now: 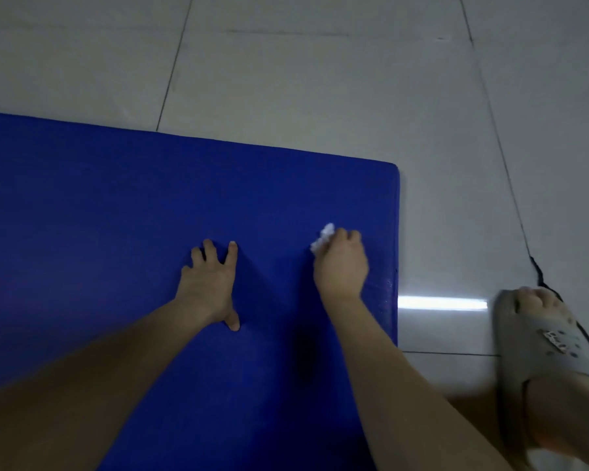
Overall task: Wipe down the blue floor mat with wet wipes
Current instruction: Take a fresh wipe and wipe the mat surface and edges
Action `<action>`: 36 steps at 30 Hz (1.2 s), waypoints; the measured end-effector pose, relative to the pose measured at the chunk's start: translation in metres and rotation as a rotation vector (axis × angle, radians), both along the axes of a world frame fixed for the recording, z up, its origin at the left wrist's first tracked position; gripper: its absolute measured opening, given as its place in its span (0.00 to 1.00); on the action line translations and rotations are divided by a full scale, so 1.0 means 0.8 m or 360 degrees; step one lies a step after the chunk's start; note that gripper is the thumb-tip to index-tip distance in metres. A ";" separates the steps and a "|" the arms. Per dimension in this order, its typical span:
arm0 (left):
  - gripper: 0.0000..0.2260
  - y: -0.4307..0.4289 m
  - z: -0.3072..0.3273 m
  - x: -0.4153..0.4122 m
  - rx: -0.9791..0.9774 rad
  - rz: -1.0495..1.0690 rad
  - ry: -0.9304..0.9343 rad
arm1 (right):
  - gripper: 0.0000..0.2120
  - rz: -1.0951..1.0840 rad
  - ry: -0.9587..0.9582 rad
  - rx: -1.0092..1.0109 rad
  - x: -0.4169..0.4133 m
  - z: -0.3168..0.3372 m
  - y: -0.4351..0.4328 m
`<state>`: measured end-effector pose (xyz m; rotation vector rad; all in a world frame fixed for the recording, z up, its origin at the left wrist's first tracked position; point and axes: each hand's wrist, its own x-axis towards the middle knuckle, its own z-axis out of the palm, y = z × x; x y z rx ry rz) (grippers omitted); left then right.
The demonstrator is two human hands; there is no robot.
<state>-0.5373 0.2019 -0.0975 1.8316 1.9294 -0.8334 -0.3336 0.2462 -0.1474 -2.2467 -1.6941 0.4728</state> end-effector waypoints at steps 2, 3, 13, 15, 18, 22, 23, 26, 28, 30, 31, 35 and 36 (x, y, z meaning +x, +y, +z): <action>0.73 0.000 -0.001 0.000 0.0006 0.0001 0.0005 | 0.12 0.0298 0.0013 -0.0004 -0.040 -0.001 0.002; 0.73 0.000 -0.001 0.001 0.0005 -0.0004 0.0010 | 0.10 0.0446 0.0043 0.0009 -0.055 -0.002 0.001; 0.73 0.000 0.004 0.002 0.0001 0.0009 -0.0005 | 0.12 0.0044 0.0028 0.0077 0.087 -0.013 0.031; 0.73 0.000 0.005 0.003 0.0001 0.0010 0.0004 | 0.14 -0.0204 -0.0006 0.0095 0.133 -0.010 0.027; 0.73 0.001 0.005 0.005 0.0005 -0.0006 0.0013 | 0.09 -0.0520 0.0069 0.0022 0.148 -0.008 0.019; 0.73 0.001 0.006 0.005 -0.0005 0.0008 0.0016 | 0.05 -0.0743 0.0250 0.0058 0.114 -0.009 0.029; 0.73 0.001 0.005 0.004 -0.0008 0.0008 0.0016 | 0.06 -0.0729 0.0267 0.0067 0.105 -0.007 0.034; 0.73 0.000 0.003 0.000 0.0013 -0.0017 0.0008 | 0.09 -0.0500 0.0264 -0.0004 0.065 -0.005 0.059; 0.72 0.000 0.003 -0.001 0.0035 -0.0032 0.0008 | 0.09 -0.0242 0.0201 -0.0091 0.021 -0.006 0.072; 0.72 0.000 0.002 -0.002 0.0039 -0.0031 0.0008 | 0.09 0.0075 0.0204 -0.0110 -0.032 -0.006 0.072; 0.72 0.000 0.002 -0.002 0.0044 -0.0033 0.0021 | 0.09 0.0239 0.0227 -0.0111 -0.056 -0.004 0.069; 0.72 0.001 0.003 -0.001 0.0021 -0.0061 0.0076 | 0.11 0.0620 0.0185 -0.0123 -0.085 0.000 0.057; 0.72 0.002 0.003 -0.001 0.0013 -0.0061 0.0075 | 0.13 0.0609 0.0173 -0.0125 -0.073 0.000 0.058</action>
